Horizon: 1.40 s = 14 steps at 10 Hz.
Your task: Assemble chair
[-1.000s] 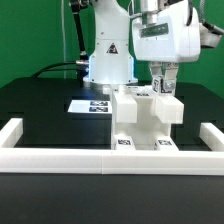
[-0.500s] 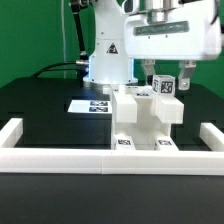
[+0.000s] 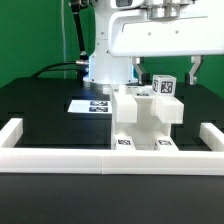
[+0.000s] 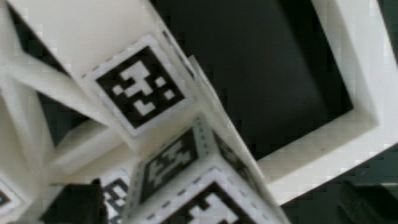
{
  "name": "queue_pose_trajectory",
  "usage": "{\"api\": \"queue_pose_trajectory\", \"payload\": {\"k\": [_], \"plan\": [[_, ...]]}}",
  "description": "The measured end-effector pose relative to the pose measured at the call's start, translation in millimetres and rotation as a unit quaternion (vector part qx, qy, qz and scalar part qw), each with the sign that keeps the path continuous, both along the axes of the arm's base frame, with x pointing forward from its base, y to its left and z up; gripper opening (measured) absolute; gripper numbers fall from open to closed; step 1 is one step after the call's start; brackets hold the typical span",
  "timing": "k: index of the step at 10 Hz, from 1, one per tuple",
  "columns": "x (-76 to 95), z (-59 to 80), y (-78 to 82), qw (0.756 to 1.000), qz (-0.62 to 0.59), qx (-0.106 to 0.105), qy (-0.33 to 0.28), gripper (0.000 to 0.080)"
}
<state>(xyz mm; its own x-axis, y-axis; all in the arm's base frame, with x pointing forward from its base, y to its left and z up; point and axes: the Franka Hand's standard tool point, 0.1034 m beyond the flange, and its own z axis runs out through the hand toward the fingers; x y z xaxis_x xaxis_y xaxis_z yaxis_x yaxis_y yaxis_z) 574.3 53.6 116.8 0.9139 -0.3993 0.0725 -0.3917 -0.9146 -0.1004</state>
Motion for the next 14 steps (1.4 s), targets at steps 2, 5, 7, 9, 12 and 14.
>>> {"api": "queue_pose_trajectory", "payload": {"k": [2,5,7,9,12,14], "plan": [[1.4,1.2,-3.1,0.996,0.089,-0.017,-0.001,0.0649],[1.6,1.1,-5.9,0.982,0.188,-0.032,-0.006,0.0649],[1.7,1.0,-6.7,0.974,0.223,-0.036,-0.008,0.0649],[1.6,0.9,-6.7,0.974,0.223,-0.036,-0.008,0.0389],[1.6,0.9,-6.7,0.976,0.214,-0.035,-0.008,0.0288],[1.7,0.9,-6.4,0.986,0.165,-0.029,-0.005,0.0288]]}}
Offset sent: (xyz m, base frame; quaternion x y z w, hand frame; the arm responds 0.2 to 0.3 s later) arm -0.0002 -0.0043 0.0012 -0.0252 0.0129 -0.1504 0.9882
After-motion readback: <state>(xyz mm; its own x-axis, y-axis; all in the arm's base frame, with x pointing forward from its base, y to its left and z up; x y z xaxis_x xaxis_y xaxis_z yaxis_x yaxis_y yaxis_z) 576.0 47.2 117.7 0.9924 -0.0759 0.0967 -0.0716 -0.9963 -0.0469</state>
